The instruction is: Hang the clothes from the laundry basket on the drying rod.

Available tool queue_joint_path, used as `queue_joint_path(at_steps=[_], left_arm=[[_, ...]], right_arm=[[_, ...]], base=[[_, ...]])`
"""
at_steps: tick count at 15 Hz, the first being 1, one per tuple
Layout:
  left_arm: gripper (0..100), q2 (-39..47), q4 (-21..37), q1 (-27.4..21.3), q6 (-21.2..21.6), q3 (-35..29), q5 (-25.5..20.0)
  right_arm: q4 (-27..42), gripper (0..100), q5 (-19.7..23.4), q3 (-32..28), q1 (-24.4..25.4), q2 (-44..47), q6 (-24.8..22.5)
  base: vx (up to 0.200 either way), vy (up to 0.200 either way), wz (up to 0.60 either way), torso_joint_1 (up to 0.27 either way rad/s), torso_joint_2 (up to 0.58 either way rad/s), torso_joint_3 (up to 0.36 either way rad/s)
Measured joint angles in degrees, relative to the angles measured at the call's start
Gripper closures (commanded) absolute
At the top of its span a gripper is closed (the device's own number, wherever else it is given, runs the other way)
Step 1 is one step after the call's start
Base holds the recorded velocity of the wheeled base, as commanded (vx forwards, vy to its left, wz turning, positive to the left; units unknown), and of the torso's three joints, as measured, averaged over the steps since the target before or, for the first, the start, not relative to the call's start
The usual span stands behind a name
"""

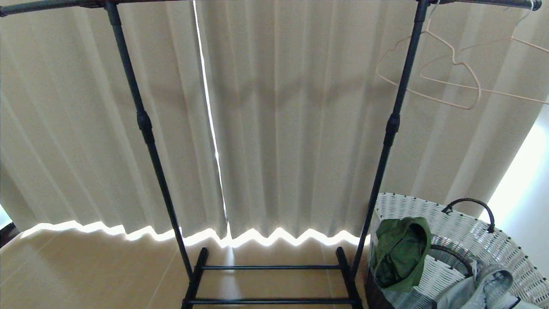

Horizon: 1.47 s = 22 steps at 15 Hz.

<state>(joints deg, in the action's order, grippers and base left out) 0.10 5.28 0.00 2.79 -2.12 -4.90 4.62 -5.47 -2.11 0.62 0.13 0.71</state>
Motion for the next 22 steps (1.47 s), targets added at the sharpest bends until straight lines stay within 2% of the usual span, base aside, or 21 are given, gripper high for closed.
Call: queue_joint_path(at_steps=[4, 14, 20, 22], left_arm=[[0, 0.0, 0.0, 0.0, 0.0, 0.0, 0.0], [0, 0.0, 0.0, 0.0, 0.0, 0.0, 0.0], [0, 0.0, 0.0, 0.0, -0.9, 0.0, 0.7], [0, 0.0, 0.0, 0.0, -1.0, 0.0, 0.8]], right_arm=[[-0.1, 0, 0.0, 0.0, 0.0, 0.0, 0.1], [0.0, 0, 0.0, 0.0, 0.0, 0.0, 0.2], [-0.1, 0, 0.1, 0.0, 0.0, 0.0, 0.1], [0.0, 0, 0.1, 0.0, 0.0, 0.0, 0.2]], base=[[0.0, -0.2, 0.0, 0.002, 0.0, 0.0], [0.0, 0.0, 0.0, 0.0, 0.0, 0.0], [0.2, 0.0, 0.0, 0.003, 0.0, 0.003], [0.0, 0.0, 0.0, 0.0, 0.0, 0.0]])
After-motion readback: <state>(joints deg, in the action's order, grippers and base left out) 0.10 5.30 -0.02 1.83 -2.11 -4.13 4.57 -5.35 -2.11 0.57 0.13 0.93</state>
